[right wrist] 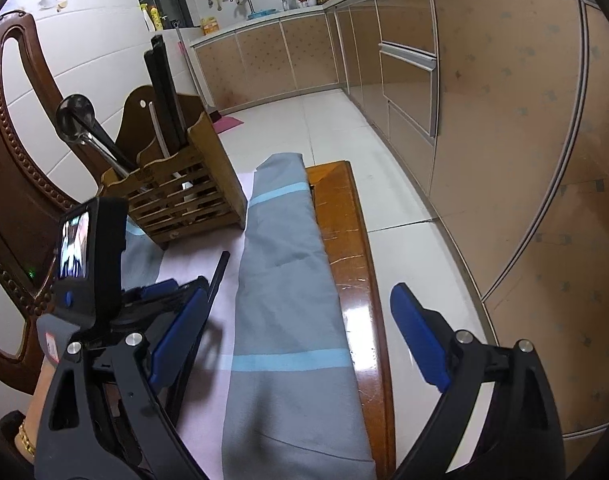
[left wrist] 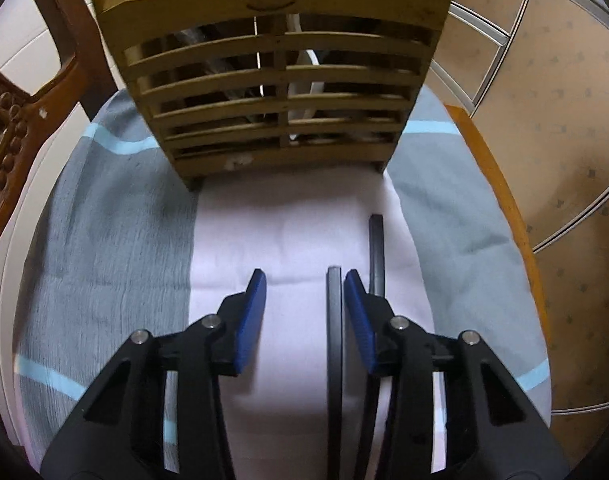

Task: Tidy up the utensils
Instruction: 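Lower the left tool onto a black chopstick and close it while the right tool approaches the other, then lift the left tool's chopstick toward the holder while the right tool grasps the last chopstick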

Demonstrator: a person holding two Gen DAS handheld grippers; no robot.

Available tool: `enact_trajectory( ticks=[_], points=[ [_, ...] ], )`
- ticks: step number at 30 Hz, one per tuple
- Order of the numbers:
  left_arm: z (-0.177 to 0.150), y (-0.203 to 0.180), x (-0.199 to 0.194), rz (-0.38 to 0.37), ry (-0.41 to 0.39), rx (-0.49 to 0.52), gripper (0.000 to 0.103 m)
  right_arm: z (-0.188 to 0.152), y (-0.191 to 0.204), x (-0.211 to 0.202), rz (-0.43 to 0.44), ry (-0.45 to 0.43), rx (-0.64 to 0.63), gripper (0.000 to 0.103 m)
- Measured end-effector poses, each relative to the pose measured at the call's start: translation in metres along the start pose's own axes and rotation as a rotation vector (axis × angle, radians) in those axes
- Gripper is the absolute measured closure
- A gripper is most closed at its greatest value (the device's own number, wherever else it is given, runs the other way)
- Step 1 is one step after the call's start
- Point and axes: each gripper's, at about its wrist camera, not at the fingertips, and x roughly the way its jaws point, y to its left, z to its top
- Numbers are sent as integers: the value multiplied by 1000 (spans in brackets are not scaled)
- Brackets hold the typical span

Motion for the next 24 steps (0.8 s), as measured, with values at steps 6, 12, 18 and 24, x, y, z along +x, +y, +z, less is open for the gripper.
enact_trajectory(
  ticks=[6,12,18,24],
  points=[
    [6,22,-5,-57,10,-15,96,4,23,23,-14,30,-69,12],
    [10,69,-79,-54,-150,-78,96,9,52,63,2,89,-119,16],
    [8,99,-169,-62,-332,-129,96,15,85,103,-16,141,-156,29],
    [3,111,-225,-82,-433,-111,96,14,102,150,-109,214,-186,55]
  ],
)
